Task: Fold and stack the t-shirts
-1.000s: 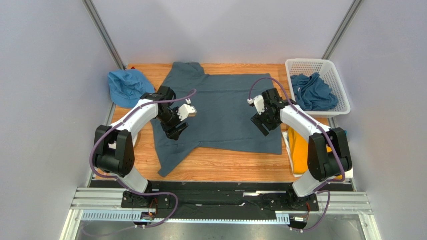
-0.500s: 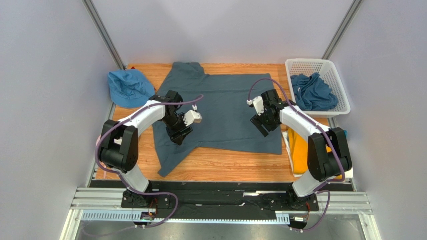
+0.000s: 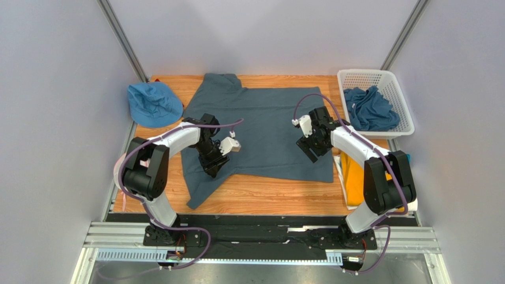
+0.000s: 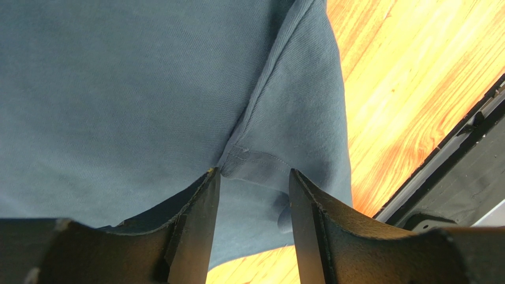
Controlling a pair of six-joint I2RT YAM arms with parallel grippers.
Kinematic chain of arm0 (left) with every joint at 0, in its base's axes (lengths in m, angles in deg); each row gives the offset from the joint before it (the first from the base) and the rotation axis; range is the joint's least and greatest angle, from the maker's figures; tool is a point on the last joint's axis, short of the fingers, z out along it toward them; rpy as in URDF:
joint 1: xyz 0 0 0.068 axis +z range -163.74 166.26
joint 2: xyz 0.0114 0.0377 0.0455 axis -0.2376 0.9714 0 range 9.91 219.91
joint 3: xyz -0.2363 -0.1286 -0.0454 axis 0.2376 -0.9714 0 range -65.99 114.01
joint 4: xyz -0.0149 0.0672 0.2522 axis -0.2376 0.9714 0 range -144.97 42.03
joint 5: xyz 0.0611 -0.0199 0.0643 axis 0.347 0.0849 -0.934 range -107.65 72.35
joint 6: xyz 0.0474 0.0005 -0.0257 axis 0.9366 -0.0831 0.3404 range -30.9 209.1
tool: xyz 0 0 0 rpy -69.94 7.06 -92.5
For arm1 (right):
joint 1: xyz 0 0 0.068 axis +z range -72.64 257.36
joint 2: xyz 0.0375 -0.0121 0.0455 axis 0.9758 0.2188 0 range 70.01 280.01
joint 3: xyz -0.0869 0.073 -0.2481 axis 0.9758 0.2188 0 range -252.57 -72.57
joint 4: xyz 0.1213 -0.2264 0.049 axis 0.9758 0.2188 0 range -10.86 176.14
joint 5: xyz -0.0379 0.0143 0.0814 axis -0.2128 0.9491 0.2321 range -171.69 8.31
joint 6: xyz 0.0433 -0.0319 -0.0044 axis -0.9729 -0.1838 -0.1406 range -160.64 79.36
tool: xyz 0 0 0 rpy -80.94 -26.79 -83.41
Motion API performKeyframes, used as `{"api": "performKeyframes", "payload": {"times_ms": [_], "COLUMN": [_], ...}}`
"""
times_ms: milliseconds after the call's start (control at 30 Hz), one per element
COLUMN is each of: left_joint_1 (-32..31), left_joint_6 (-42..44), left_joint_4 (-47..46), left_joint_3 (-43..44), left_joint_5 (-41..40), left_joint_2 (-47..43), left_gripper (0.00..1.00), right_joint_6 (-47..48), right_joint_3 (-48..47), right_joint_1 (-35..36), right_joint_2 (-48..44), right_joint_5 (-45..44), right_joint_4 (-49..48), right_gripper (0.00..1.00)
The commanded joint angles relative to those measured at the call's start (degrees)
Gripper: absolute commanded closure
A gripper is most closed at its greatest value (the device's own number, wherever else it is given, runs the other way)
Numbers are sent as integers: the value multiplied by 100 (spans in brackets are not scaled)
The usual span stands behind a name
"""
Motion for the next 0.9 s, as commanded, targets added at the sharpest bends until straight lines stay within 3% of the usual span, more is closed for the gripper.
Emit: {"api": "performKeyframes", "payload": {"times_ms": [0, 433, 533, 633, 867], "left_joint_1": [-104, -139, -148, -166, -227], "left_joint_6": [-76, -129, -147, -182, -287], "left_joint_4": [-157, -184, -184, -184, -175], "left_joint_3": [-3, 94, 120, 120, 103], "left_joint_5": [159, 89, 80, 45, -131], "left_joint_2": [71, 176, 203, 203, -8], "left_gripper": [46, 61, 74, 100, 100], "right_joint_6": [-93, -111, -111, -111, -128], "right_joint_3": [32, 59, 76, 85, 85], "right_joint_1": [32, 24, 32, 32, 32], "right_joint_2": [-170, -188, -179, -188, -188], "right_joint_5": [79, 141, 158, 158, 158], "right_joint_4": [-162, -144, -127, -118, -91], "right_gripper": [26, 27, 27, 27, 27]}}
